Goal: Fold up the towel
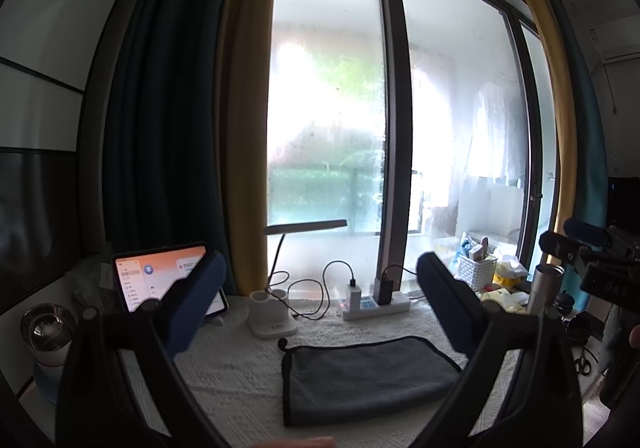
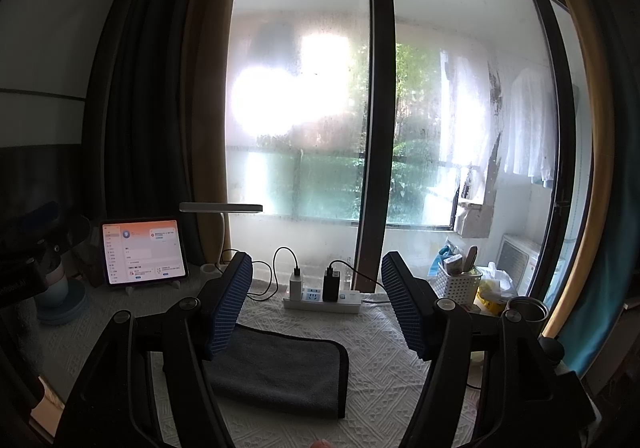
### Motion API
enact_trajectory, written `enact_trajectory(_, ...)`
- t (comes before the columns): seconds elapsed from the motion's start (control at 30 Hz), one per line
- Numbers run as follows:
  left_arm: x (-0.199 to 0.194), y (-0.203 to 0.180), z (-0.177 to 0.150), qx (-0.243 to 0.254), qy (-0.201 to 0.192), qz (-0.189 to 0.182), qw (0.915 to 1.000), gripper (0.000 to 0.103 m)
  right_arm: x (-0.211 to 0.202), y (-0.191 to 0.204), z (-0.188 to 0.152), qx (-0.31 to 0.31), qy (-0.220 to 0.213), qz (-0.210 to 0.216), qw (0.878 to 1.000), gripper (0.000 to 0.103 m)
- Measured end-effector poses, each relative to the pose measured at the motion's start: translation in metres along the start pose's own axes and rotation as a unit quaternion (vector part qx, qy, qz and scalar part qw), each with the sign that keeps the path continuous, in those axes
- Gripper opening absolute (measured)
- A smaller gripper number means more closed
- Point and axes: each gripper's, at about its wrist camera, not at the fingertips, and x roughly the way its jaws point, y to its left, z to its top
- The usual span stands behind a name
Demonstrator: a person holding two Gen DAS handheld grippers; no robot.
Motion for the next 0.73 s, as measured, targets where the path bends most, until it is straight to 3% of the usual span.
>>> enact_trajectory(0.57,0.0,-0.001,-0.002,0.001,0.003,-0.001,1.0,0.098,0.0,0.0,0.0,0.001,0.001,0.001,1.0,0.07)
enact_trajectory(0.73,0.01,0.002,-0.009,-0.008,0.025,-0.001,0.9997,0.098,0.003,-0.001,-0.006,0.001,0.008,0.004,1.0,0.071)
